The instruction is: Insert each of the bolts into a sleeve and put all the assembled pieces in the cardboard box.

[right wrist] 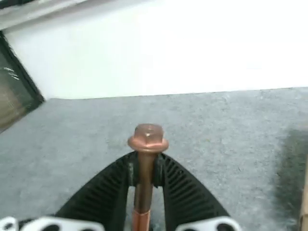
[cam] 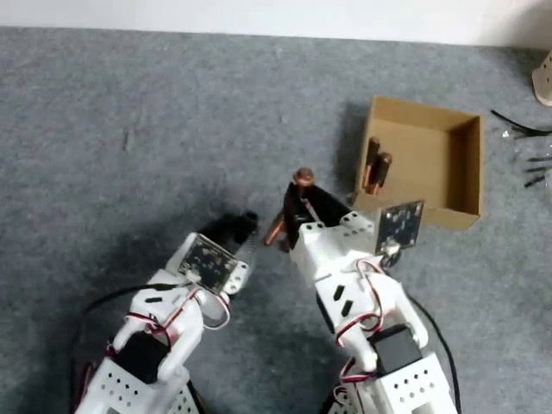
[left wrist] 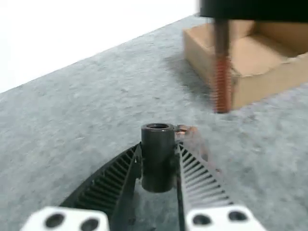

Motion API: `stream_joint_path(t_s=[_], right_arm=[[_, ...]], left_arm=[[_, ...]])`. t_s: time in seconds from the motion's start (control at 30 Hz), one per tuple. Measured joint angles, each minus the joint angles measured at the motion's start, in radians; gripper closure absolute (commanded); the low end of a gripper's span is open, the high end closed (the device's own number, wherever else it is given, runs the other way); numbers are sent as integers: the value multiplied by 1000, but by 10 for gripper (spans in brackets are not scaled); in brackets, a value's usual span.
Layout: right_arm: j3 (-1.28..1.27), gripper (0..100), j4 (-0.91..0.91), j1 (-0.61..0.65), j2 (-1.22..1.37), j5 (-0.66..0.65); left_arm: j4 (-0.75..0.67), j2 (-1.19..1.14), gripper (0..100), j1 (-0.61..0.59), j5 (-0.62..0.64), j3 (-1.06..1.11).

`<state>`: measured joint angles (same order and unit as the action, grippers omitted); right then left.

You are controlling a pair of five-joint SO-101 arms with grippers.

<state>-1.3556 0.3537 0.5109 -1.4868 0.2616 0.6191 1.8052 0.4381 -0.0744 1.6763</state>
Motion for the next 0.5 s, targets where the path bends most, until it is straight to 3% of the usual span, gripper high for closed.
stream_joint_path(t_s=[0.17, 0.5], right_arm=[[-15, 995, 2, 2, -52, 3], [-115, 995, 74, 2, -279, 25]], left_arm=[[0, 0, 994, 77, 0, 0], [0, 0, 995, 89, 0, 0]])
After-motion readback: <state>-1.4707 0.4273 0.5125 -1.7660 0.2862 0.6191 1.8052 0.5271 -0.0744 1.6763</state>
